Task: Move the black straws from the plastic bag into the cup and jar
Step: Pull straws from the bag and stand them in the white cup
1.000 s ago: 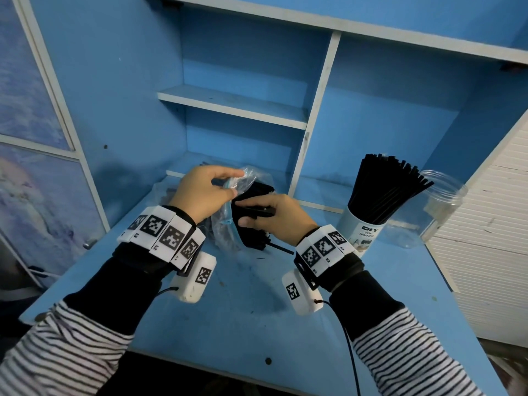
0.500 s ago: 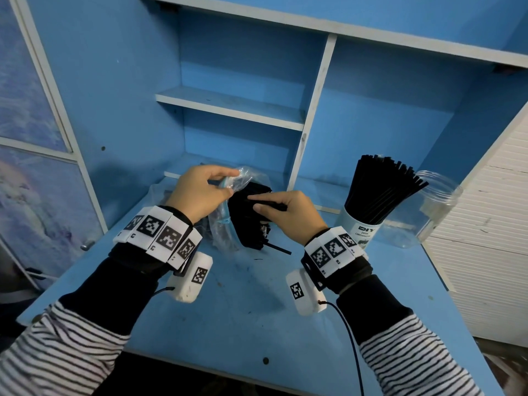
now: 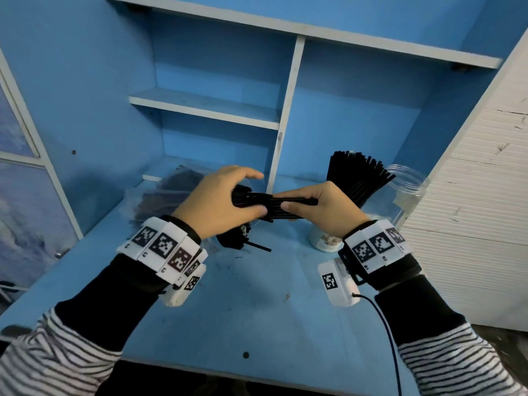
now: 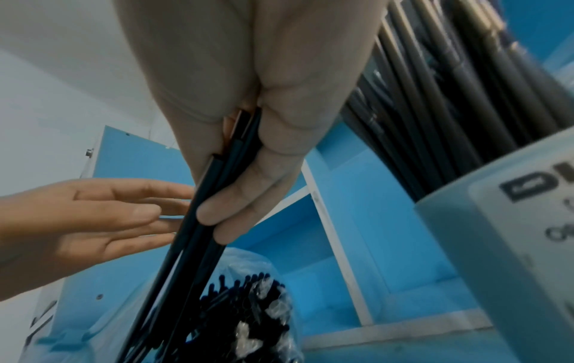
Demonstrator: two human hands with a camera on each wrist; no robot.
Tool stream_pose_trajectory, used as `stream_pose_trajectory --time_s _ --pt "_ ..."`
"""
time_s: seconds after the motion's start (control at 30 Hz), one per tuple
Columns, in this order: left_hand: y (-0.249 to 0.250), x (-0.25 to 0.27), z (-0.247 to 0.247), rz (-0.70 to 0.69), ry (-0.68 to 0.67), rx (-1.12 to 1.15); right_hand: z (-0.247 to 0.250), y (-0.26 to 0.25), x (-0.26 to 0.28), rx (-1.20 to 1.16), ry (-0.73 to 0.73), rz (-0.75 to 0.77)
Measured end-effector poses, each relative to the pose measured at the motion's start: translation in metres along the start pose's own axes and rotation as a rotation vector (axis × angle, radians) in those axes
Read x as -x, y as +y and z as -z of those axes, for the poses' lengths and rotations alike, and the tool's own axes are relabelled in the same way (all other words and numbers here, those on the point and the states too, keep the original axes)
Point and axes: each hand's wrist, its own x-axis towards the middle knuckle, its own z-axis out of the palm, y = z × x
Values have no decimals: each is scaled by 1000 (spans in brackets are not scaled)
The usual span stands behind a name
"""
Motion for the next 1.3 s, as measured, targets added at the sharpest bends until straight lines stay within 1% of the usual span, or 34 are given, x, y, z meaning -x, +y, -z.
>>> stream_pose_trajectory --time_s 0.03,0.1,0.17,0.3,0.4,0.47,0.57,0.7,0.8,0.87,0.93,1.0,1.1,1.23,1.3 --pt "5 -2 -6 -15 -77 -37 5 -2 1 29 -3 8" --pt "9 -9 -21 -41 -157 -119 16 -7 5 71 4 20" --pt "12 -18 -34 -38 -176 -151 25 -12 10 80 11 26" --pt "18 -33 -51 38 -140 -150 39 -18 18 113 13 40" --pt "24 -37 -56 51 -127 -59 48 -24 23 112 52 58" --pt "27 -38 -58 40 -121 8 52 -30 24 91 119 74" --pt "37 -38 -59 41 -124 110 56 -39 23 116 253 166" --pt "59 -43 -64 51 -97 302 54 -57 19 29 382 288" --pt "67 -47 -68 61 -123 394 53 -68 14 2 478 369" --pt "68 -46 -72 48 -147 381 52 -68 9 51 462 356" --pt "66 -43 -76 39 -161 310 48 -64 7 138 398 301" --pt "62 -41 -78 55 -173 305 43 -56 7 228 363 267" --pt "63 -39 -78 83 -183 440 39 -51 10 235 372 250" --pt "72 -35 -87 124 -190 598 40 -51 12 179 461 338" --pt "75 -34 -95 141 -200 668 38 -49 13 188 490 356"
